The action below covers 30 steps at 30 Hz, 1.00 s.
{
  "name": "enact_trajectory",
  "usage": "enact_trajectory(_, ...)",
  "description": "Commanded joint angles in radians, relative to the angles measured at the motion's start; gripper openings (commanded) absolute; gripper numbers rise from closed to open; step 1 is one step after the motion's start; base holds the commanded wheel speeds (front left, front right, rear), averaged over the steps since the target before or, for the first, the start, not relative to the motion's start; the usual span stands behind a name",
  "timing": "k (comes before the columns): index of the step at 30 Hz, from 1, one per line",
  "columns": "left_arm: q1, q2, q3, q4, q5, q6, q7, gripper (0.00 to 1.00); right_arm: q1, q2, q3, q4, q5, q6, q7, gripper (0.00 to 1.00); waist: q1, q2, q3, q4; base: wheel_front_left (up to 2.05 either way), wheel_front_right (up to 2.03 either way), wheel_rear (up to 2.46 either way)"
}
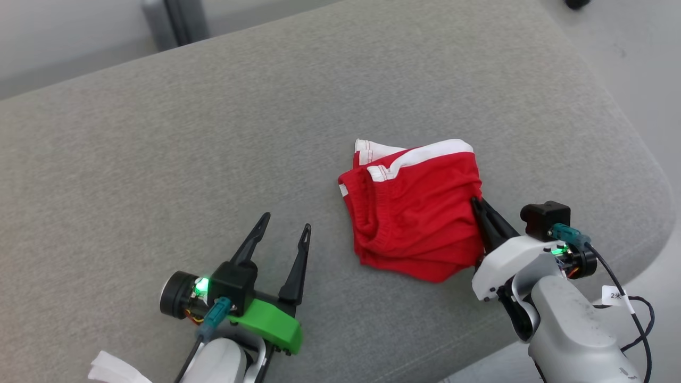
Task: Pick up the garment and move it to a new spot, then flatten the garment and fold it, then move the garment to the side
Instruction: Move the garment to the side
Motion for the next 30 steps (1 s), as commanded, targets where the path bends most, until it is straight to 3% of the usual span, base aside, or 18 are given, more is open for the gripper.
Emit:
enact_trajectory(1, -0.018, 0.007, -0.004, 0.004, 0.011, -0.005, 0.0, 1.0, 0.012, -0.002, 0.008, -0.002, 0.009, -0.002, 0.0, 0.0, 0.0, -0.0001, 0.001, -0.151, 0.0, 0.0, 0.0)
enact_trajectory(9, -0.025, 0.013, -0.013, 0.026, 0.023, -0.008, 0.0, 1.0, -0.044, -0.001, 0.063, 0.019, -0.033, -0.002, 0.0, 0.0, 0.0, -0.0001, 0.041, -0.163, 0.0, 0.0, 0.0)
enact_trajectory(19, -0.105, 0.079, -0.051, 0.006, 0.039, -0.008, 0.0, 1.0, -0.24, -0.044, 0.013, 0.083, -0.176, -0.002, 0.0, 0.0, 0.0, -0.0001, 0.205, -0.054, 0.0, 0.0, 0.0)
enact_trajectory(30, -0.211, 0.121, -0.104, -0.034, 0.048, -0.008, 0.0, 1.0, -0.487, -0.206, -0.23, 0.215, -0.314, -0.002, -0.001, 0.0, 0.0, -0.0001, 0.352, 0.097, 0.0, 0.0, 0.0)
